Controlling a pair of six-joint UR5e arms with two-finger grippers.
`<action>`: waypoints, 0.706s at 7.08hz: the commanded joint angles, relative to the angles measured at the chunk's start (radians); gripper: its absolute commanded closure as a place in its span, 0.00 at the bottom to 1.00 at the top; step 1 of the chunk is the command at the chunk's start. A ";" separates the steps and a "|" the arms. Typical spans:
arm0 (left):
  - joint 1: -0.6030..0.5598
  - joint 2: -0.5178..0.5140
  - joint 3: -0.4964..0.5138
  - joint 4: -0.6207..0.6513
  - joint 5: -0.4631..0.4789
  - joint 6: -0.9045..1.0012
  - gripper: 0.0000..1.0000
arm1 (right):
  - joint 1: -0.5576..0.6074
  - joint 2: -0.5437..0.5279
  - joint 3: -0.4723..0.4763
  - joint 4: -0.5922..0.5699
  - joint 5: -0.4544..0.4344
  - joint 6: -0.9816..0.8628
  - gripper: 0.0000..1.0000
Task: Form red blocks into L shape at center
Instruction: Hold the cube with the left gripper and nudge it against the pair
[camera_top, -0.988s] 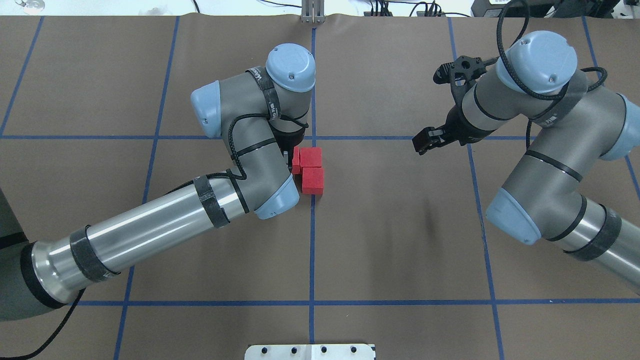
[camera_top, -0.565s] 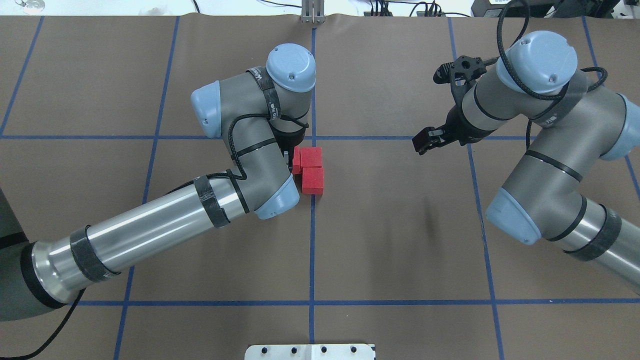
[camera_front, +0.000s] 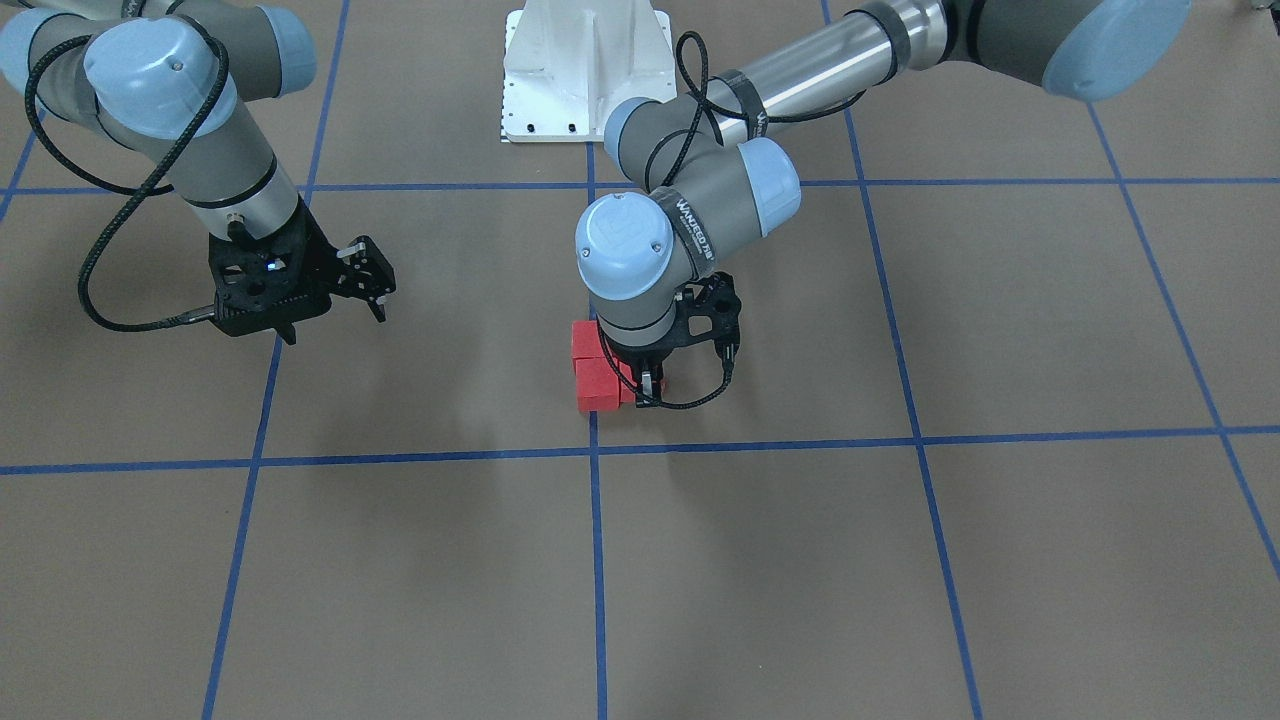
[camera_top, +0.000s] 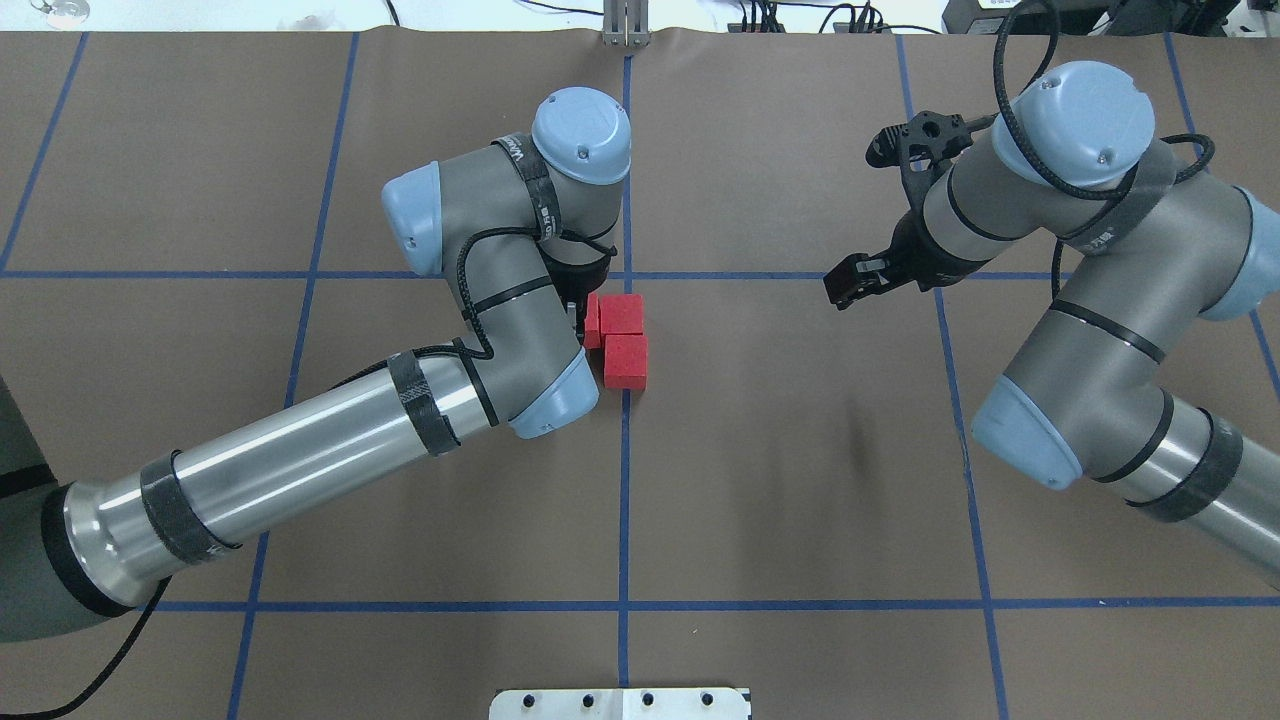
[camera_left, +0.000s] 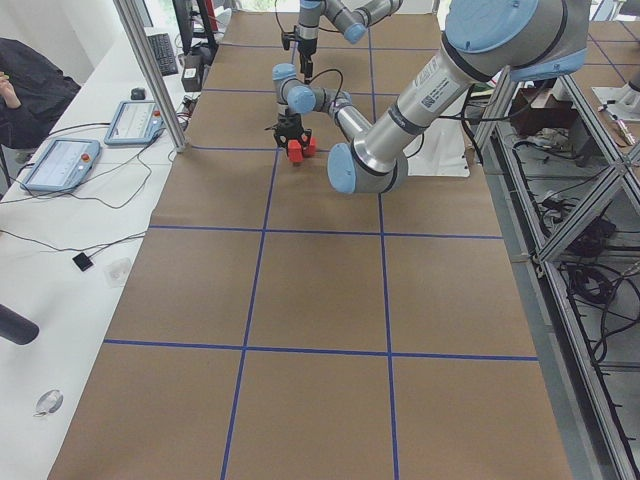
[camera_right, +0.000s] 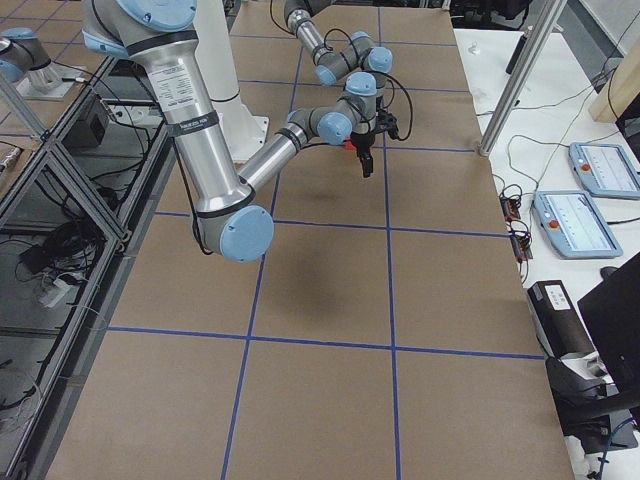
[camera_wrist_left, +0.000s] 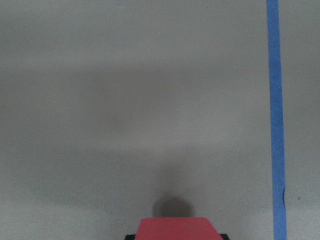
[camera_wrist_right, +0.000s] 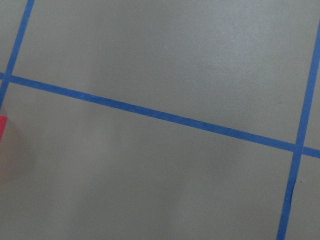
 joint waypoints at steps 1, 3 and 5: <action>0.000 0.000 0.000 0.000 -0.011 0.000 0.93 | 0.000 0.000 0.004 -0.001 0.000 0.000 0.01; 0.005 -0.001 0.000 -0.008 -0.011 0.000 0.36 | 0.000 0.000 0.006 -0.001 0.000 0.000 0.01; 0.006 -0.009 0.000 -0.008 -0.011 -0.001 0.07 | 0.000 0.000 0.006 -0.001 0.000 0.000 0.01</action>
